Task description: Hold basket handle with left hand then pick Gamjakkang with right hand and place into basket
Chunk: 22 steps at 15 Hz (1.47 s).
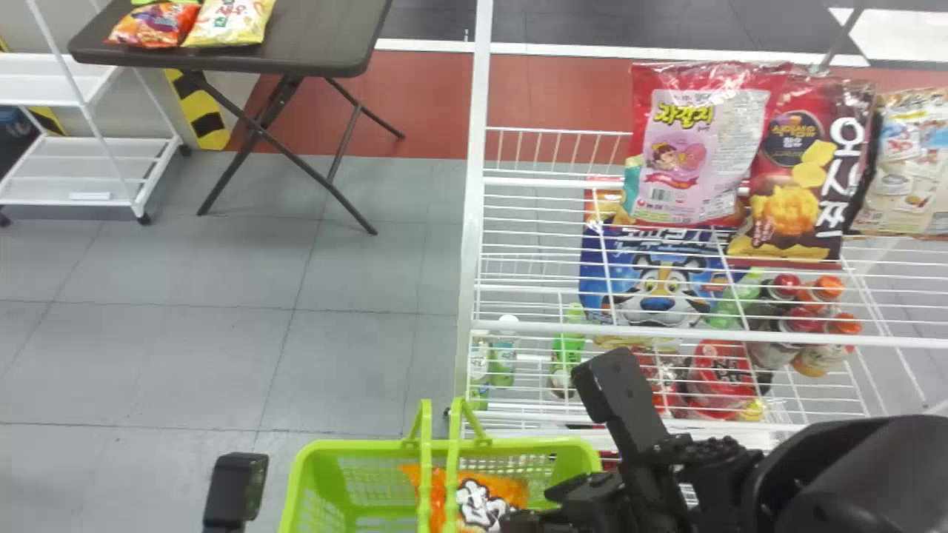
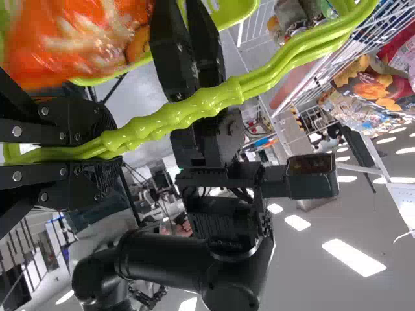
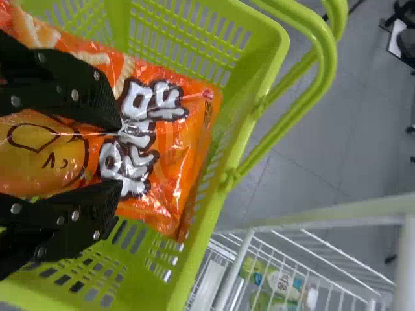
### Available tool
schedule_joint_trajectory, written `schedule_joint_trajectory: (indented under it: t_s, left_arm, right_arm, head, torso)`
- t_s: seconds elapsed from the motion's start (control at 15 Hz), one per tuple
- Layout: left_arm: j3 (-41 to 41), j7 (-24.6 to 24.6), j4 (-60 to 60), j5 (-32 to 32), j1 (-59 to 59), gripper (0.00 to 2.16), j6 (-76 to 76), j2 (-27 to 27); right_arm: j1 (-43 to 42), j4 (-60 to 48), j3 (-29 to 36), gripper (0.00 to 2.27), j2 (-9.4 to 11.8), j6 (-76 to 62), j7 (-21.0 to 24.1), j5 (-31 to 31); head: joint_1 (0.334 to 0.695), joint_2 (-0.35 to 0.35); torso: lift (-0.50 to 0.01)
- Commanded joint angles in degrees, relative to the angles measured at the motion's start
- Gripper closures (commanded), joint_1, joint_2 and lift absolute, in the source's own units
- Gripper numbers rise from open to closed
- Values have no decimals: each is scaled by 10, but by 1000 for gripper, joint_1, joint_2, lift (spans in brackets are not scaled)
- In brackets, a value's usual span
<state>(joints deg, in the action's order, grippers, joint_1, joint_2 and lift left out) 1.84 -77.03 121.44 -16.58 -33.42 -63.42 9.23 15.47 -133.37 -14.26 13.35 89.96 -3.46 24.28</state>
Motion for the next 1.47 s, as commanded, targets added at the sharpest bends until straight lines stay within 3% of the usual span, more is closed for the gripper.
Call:
schedule_joint_trajectory:
  t_s: [0.0,0.47,0.67,1.2,1.33,1.4]
  left_arm:
    - [-2,1,0,0,1,2148,0,0]
    - [-4,0,1,1,-1,2148,2,-1]
    - [-5,0,-1,2,-2,2148,14,-3]
    - [-8,0,-13,4,-2,2148,35,-4]
    - [-10,0,-16,4,-2,2148,44,-5]
    - [-11,-1,-18,4,-2,2148,54,-5]
  right_arm:
    - [37,-70,35,76,4,1,-8,-21]
    - [127,-174,137,83,3,-4,-8,-17]
    - [149,-166,168,70,0,-190,-8,-25]
    - [231,-10,140,93,-10,-722,-7,-97]
    - [252,8,122,93,-10,-789,7,-119]
    - [261,14,107,93,-10,-805,37,-134]
  head:
    - [695,-76]
    - [695,-241]
    - [695,-298]
    - [695,-317]
    - [695,-322]
    - [695,-324]
  torso:
    - [-20]
    - [-20]
    - [-20]
    - [-20]
    - [-20]
    - [-20]
